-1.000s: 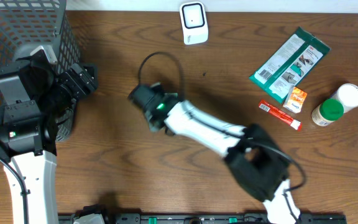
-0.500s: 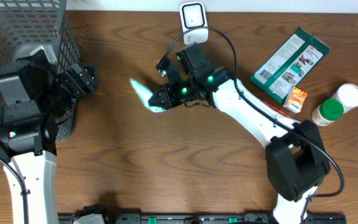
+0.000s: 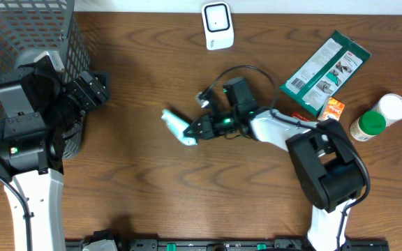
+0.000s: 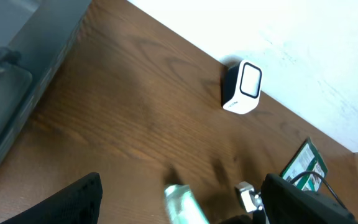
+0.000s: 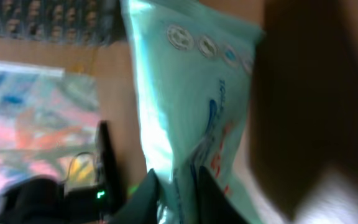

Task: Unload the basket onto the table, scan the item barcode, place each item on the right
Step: 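Carry the wipes pack right and set it down mid-table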

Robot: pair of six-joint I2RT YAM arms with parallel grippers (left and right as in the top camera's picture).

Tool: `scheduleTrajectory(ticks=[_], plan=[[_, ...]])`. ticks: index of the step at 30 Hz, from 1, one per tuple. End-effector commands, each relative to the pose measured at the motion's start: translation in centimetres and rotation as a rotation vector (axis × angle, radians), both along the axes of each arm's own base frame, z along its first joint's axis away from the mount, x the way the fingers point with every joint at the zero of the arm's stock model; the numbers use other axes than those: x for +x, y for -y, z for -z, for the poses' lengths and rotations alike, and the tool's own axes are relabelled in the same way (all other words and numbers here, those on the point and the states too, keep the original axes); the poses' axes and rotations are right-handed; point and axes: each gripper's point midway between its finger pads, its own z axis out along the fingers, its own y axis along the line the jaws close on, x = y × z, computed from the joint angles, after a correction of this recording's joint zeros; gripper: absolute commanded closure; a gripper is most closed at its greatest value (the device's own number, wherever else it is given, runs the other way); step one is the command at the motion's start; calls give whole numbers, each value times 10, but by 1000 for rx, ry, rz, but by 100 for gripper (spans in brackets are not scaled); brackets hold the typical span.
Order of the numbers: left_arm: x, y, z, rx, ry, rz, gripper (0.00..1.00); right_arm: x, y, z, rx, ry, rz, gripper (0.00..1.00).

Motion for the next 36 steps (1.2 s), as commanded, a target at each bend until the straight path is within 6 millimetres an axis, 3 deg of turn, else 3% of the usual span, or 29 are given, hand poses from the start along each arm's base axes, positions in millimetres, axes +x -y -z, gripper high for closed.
scheduleTrajectory(ticks=[1, 4, 7, 12, 16, 21, 24, 28, 33, 36], plan=[[1, 1, -3, 4, 11, 14, 17, 15, 30, 28, -104, -18, 117, 66], [1, 1, -3, 5, 11, 14, 17, 23, 49, 42, -170, -1, 170, 49], [1, 1, -3, 5, 11, 14, 17, 35, 64, 41, -180, 3, 214, 38], [1, 1, -3, 5, 11, 14, 17, 57, 91, 32, -164, 10, 291, 46], [1, 1, -3, 5, 11, 14, 17, 57, 109, 37, -182, -65, 342, 56], [1, 1, -3, 5, 11, 13, 17, 59, 118, 35, -164, -84, 357, 56], [1, 1, -3, 5, 11, 14, 17, 59, 126, 39, -185, -108, 377, 50], [1, 1, -3, 5, 11, 14, 17, 63, 153, 49, -262, -124, 444, 44], [1, 1, -3, 5, 11, 14, 17, 74, 176, 25, -254, -100, 502, 41], [1, 1, -3, 5, 11, 14, 17, 75, 173, -2, -244, -39, 486, 52]])
